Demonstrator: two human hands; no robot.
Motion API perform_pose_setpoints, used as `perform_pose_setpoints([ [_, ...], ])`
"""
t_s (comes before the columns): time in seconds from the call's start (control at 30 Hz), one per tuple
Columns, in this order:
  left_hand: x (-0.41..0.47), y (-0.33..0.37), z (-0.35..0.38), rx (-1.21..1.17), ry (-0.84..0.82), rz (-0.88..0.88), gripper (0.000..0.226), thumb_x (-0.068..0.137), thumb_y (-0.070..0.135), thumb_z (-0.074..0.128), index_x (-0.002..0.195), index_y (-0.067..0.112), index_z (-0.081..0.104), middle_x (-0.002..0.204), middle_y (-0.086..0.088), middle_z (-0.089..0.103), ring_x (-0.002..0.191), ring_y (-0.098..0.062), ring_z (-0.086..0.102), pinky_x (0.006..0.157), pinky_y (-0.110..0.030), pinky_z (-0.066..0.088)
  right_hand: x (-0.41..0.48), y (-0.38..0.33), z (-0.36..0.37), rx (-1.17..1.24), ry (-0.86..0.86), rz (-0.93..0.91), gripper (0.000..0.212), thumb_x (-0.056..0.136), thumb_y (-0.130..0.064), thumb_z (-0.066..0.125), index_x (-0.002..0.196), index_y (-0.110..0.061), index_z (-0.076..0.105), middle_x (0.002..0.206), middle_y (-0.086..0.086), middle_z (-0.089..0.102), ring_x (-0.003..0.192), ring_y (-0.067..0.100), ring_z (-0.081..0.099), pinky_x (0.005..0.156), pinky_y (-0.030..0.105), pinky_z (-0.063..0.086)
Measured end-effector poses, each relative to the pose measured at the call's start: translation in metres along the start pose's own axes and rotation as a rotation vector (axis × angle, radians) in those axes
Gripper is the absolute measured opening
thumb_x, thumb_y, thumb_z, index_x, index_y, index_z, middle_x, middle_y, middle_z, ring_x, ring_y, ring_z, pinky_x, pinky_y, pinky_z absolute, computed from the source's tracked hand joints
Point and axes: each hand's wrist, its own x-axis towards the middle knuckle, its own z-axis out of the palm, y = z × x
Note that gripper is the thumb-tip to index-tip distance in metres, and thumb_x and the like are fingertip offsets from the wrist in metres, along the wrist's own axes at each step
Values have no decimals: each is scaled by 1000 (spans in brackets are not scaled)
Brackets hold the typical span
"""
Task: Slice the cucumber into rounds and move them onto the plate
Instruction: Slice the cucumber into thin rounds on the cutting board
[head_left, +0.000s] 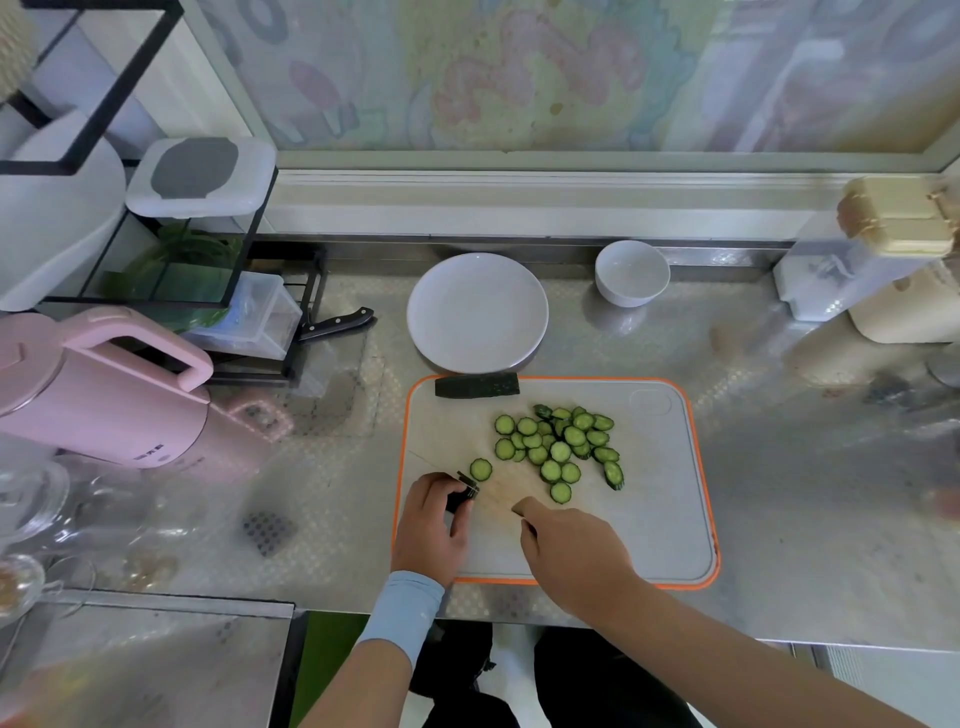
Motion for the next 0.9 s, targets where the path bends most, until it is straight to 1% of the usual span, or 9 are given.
perform_pose_setpoints([
  [0.1,0,1,0,-13,9,6,17,86,24,59,96,11,63,99,-1,58,86,-9,56,81,-21,49,-1,0,-1,0,-2,4,28,103,-32,30,121,-26,51,75,2,64,68,27,60,62,39,52],
  [0.2,0,1,0,-9,2,1,18,86,25,58,97,12,63,99,1,58,86,-10,56,81,-24,50,1,-1,-2,3,-6,12,27,102,-32,31,118,-25,52,75,3,63,67,28,60,60,37,52],
  [0.37,1,0,0,-2,-5,-6,19,86,27,57,98,13,63,99,2,58,87,-14,58,80,-28,51,6,-4,-2,-11,-20,26,23,102,-29,32,113,-22,51,71,3,59,64,28,57,56,35,47],
  [0.5,1,1,0,-11,-6,-21,20,86,28,56,98,13,63,99,3,58,88,-12,58,79,-30,52,15,-6,-1,-17,-43,27,21,102,-28,32,109,-21,50,67,2,53,60,28,52,50,31,38],
  [0.63,1,3,-2,-17,-11,-30,21,87,28,55,99,13,63,99,4,58,88,-10,58,80,-29,51,30,-9,4,-18,-92,35,19,102,-26,31,107,-20,48,63,0,45,56,26,45,45,29,28],
  [0.7,1,4,-2,-13,-17,-37,19,87,27,56,98,13,63,99,5,58,89,-10,57,80,-27,50,37,-8,8,11,-120,49,16,102,-26,31,102,-19,45,63,0,43,59,27,47,45,28,27],
  [0.77,0,4,-2,-10,-16,-42,14,87,21,61,99,13,64,98,5,58,89,-9,56,80,-26,49,40,-8,12,23,-120,53,14,102,-27,31,96,-20,41,63,0,43,61,29,49,45,29,28],
  [0.83,-1,5,-2,-4,-14,-37,14,86,14,65,99,12,65,99,4,59,90,-9,56,82,-24,48,39,-7,16,11,-101,50,15,102,-28,31,97,-19,42,61,-2,42,60,29,48,44,29,27],
  [0.9,-2,5,-1,-5,-10,-28,14,86,17,64,99,12,66,100,3,58,91,-11,57,84,-21,47,37,-9,18,-1,-89,41,17,102,-27,32,101,-17,46,60,-2,40,59,29,47,43,29,25],
])
